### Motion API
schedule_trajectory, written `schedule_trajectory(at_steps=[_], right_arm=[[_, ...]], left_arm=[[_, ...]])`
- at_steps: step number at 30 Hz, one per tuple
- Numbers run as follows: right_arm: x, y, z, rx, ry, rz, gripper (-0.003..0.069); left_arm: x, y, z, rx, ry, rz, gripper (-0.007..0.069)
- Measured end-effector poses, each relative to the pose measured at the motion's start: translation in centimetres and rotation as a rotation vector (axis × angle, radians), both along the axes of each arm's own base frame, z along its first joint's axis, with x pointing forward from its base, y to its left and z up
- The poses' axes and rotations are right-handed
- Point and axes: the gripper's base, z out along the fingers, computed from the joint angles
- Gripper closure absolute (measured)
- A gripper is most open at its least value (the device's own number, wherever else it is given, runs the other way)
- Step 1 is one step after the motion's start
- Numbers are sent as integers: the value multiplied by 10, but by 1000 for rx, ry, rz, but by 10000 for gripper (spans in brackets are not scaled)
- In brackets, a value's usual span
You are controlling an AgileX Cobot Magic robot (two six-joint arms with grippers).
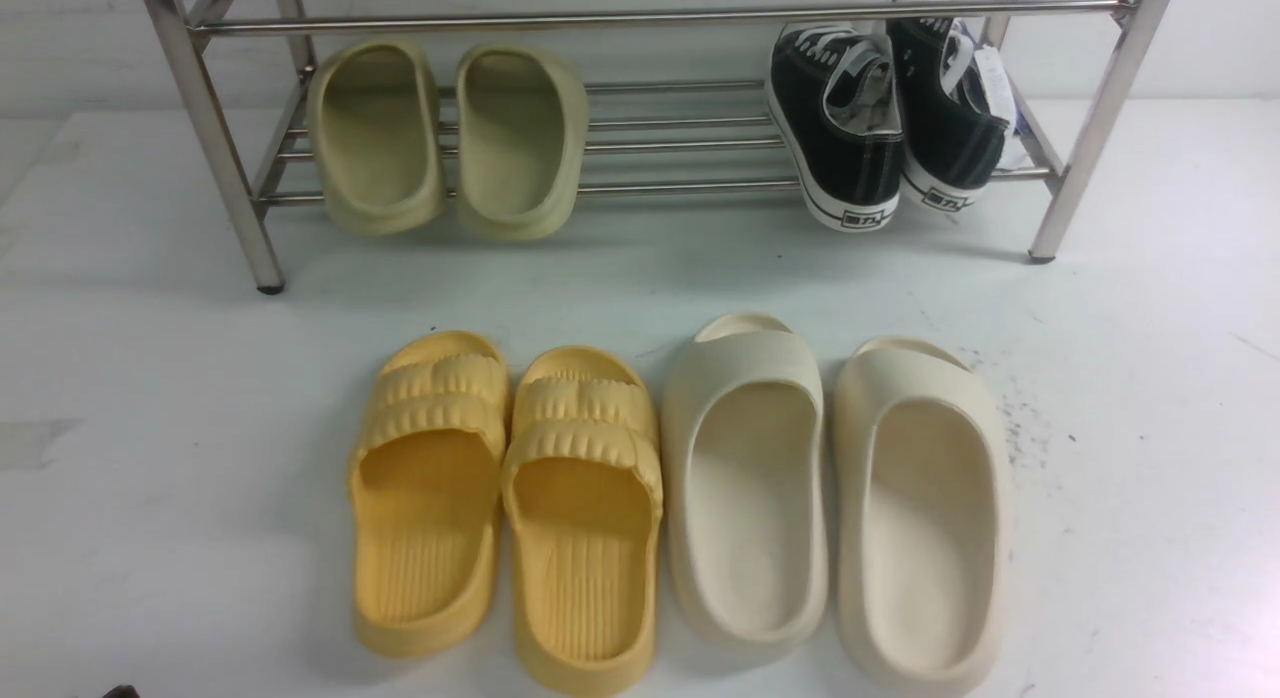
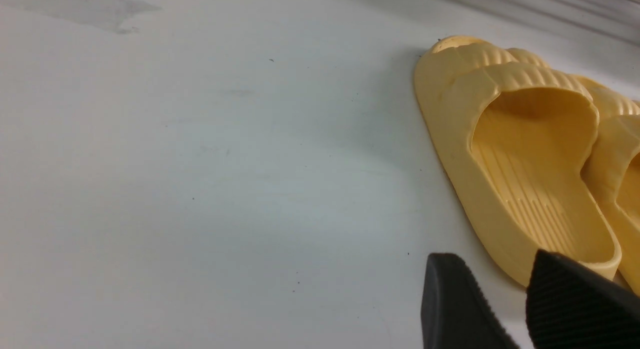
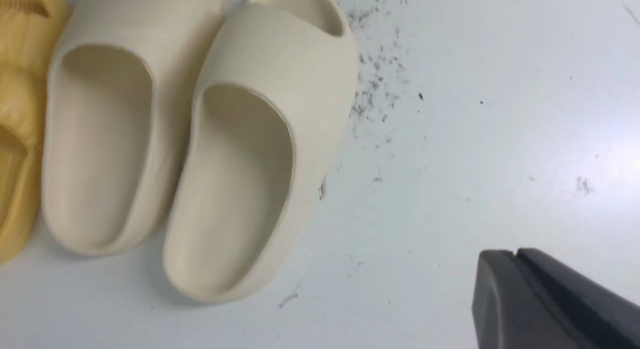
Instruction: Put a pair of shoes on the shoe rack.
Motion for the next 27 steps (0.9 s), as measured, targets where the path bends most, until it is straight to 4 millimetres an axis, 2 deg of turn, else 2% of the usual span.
schedule_trajectory(at_steps=[4, 11, 14, 17, 18, 19, 21, 22, 23, 25, 27], right_arm=[[-13, -2, 1, -11, 57, 2, 588], [-17, -5, -6, -25, 84, -6, 603], [-30, -15, -19, -20, -76, -2, 659], [-57, -25, -46, -26, -269, -17, 662], [-67, -28, -64, -38, -337, -21, 662], [-67, -28, -64, -38, -337, -21, 662], [-100, -33, -105, -49, -530, -55, 662], [-100, -33, -110, -49, -523, -56, 662], [-114, -35, -137, -50, -590, -78, 662], [-125, -37, -163, -43, -644, -109, 662], [-133, -38, -197, -36, -658, -138, 662]], left_arm=[[0, 0, 0, 0, 0, 0, 386], [0, 0, 0, 0, 0, 0, 386], [0, 0, 0, 0, 0, 0, 386], [0, 0, 0, 0, 0, 0, 386], [0, 0, 0, 0, 0, 0, 386], [0, 0, 0, 0, 0, 0, 386], [0, 0, 0, 0, 0, 0, 386], [0, 0, 0, 0, 0, 0, 386], [0, 0, 0, 0, 0, 0, 386], [0, 0, 0, 0, 0, 0, 386], [0, 0, 0, 0, 0, 0, 386]])
